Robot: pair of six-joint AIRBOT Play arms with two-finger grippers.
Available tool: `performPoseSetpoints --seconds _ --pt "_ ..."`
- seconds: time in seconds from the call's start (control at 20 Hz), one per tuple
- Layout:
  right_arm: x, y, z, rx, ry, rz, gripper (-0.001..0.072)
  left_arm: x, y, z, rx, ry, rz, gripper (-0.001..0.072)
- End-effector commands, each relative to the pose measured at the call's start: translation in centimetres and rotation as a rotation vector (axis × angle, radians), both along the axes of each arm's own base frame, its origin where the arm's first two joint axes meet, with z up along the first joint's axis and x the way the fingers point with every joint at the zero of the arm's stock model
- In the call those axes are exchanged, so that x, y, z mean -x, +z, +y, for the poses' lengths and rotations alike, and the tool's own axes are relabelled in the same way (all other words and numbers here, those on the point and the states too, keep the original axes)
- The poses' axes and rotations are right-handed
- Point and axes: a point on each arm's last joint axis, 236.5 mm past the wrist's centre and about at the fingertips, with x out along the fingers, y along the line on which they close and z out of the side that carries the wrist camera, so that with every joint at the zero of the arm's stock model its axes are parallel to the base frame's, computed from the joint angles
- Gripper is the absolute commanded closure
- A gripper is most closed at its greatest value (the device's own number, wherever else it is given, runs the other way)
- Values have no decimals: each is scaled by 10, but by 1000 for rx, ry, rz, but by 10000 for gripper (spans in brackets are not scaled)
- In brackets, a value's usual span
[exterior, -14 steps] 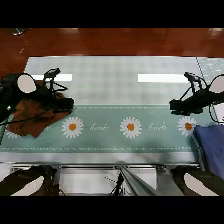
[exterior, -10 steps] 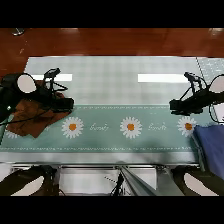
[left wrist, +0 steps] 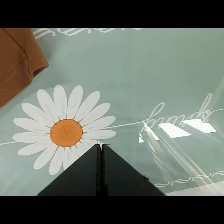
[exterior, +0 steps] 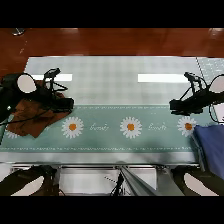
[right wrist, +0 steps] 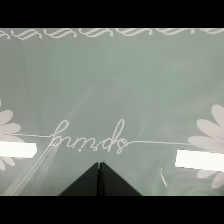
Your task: Fold the shirts.
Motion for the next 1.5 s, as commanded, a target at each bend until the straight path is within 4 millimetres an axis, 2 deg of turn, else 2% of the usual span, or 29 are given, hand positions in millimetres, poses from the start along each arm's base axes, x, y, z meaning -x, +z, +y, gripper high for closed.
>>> performPoseSetpoints --seconds 0.0,0.35,0.4,0.45,0.5,0.55,0.6,0.7,0.8,0.85,0.95,1.1,1.15,1.3,1.45 --pt "0 0 1 -2 0 -1 692 -4 0 -1 3 3 -15 672" --pt "-20 1 -4 17 3 -87 690 -40 9 -6 33 42 -166 672" --pt "-24 2 -4 19 0 -105 606 -45 11 -5 33 45 -191 671" --pt "-28 3 -5 22 -3 -121 302 -52 12 -3 24 48 -219 596" --pt "-32 3 -7 32 -3 -137 80 -59 14 4 -6 44 -252 226" --pt "-35 3 -14 61 -1 -149 77 -64 16 17 -68 23 -279 5" --pt "-34 1 -23 99 -1 -148 77 -69 23 39 -170 -8 -298 2" --pt "-25 -2 -41 175 0 -107 79 -82 51 85 -316 36 -347 2" --pt "-18 -3 -44 189 9 -78 87 -97 85 133 -380 131 -437 3" --pt "-18 -3 -42 183 10 -78 87 -99 92 159 -393 199 -455 3" --pt "-23 -3 -33 165 16 -102 87 -88 80 203 -417 313 -396 3" --pt "-25 -13 -19 113 4 -116 87 -61 38 253 -427 489 -257 4" --pt "-23 -17 -14 91 -3 -110 87 -52 24 264 -418 545 -215 4" --pt "-16 -24 -8 63 -12 -90 88 -35 -18 277 -394 607 -92 5" --pt "-12 -24 0 28 -32 -66 87 -34 -52 278 -388 600 -12 5"
